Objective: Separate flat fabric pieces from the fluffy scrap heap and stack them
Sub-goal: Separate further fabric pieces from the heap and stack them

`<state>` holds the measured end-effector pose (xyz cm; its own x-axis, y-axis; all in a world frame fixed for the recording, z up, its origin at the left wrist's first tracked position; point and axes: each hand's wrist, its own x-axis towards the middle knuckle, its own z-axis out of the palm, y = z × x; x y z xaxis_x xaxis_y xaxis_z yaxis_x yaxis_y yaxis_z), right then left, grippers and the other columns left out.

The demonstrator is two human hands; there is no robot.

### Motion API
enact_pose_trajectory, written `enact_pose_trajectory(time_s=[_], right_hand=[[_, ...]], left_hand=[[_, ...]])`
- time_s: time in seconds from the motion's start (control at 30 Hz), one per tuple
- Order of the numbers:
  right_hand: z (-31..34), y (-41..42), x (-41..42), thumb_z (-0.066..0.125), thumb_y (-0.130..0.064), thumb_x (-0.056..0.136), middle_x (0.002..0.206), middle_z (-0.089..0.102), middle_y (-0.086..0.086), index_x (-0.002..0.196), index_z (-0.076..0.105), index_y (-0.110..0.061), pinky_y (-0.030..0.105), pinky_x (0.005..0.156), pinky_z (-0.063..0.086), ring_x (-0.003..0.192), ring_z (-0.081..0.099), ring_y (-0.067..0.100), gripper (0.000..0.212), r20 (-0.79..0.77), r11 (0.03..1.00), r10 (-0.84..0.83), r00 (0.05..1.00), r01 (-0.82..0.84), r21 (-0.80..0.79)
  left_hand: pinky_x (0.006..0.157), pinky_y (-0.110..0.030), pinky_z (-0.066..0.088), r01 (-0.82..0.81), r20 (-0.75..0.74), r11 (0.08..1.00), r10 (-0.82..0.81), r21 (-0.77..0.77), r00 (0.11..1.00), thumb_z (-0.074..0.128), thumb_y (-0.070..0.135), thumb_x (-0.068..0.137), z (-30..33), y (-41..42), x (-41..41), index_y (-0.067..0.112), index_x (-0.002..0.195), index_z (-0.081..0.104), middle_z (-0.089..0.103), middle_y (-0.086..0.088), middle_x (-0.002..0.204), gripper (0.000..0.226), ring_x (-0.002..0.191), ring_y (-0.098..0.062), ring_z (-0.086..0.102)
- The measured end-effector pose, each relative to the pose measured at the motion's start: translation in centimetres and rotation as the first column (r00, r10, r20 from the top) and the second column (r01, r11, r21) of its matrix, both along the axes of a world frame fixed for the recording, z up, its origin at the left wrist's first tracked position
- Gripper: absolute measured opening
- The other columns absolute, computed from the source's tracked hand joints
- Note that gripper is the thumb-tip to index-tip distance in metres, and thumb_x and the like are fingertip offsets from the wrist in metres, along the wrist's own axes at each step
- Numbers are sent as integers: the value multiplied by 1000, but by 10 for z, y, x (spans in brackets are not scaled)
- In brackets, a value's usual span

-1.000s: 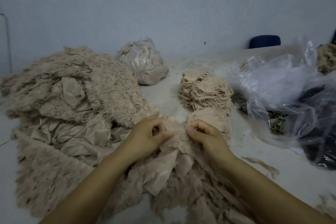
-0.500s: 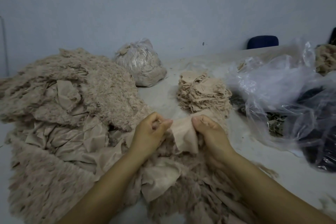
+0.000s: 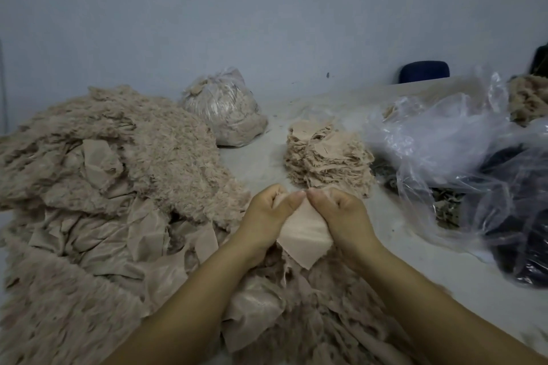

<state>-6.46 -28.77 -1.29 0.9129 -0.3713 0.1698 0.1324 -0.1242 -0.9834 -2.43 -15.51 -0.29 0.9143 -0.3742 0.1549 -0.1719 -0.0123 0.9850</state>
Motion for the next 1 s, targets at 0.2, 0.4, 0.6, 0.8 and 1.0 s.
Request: enact_pose_trajectory(time_s=[0.2, 0.4, 0.6, 0.8, 1.0], right_hand=[[-15, -15, 4, 58, -29, 94, 48, 40, -8, 53, 42, -19, 27, 51, 29, 49, 36, 11, 45, -7, 996, -78, 997, 77, -53], [-26, -29, 6, 46, -29, 99, 50, 46, 0, 59, 45, -14, 30, 56, 33, 54, 45, 16, 42, -10, 963, -187, 982, 181, -201], [-11, -19, 2, 57, -63, 78, 91, 65, -27, 101, 63, -33, 11, 74, 47, 84, 60, -10, 38, 15, 960, 269, 963, -267, -82], [-6, -6, 7, 59, -16, 93, 69, 69, -6, 80, 67, -18, 19, 60, 48, 64, 63, 4, 15, 131, 967, 231, 964, -243, 83], [-5, -11, 0, 68, -41, 79, 66, 68, -2, 75, 66, -14, 20, 55, 48, 65, 64, 11, 28, 3, 937, 333, 943, -331, 111]], left_hand=[[46, -21, 35, 53, -62, 995, -59, -84, 996, 57, 29, 88, 0, -3, 5, 23, 56, 54, 50, 5, 55, 33, 50, -8, 43], [53, -29, 32, 36, -153, 993, -54, -114, 987, 61, 35, 76, 0, 5, 5, 16, 63, 52, 46, -9, 67, 24, 60, -19, 41], [48, -19, 37, 204, -120, 976, -194, 76, 974, 67, 41, 69, 18, 5, 5, 20, 57, 62, 54, 3, 56, 24, 51, -6, 46], [87, -35, 51, 65, -80, 993, -57, 95, 995, 44, 73, 74, 18, -2, 5, 21, 90, 70, 72, -4, 96, 61, 93, -20, 67], [56, -33, 25, 24, 11, 984, -26, 174, 1000, 59, 28, 91, -2, -4, 1, 8, 72, 50, 38, -9, 67, 29, 62, -19, 33]])
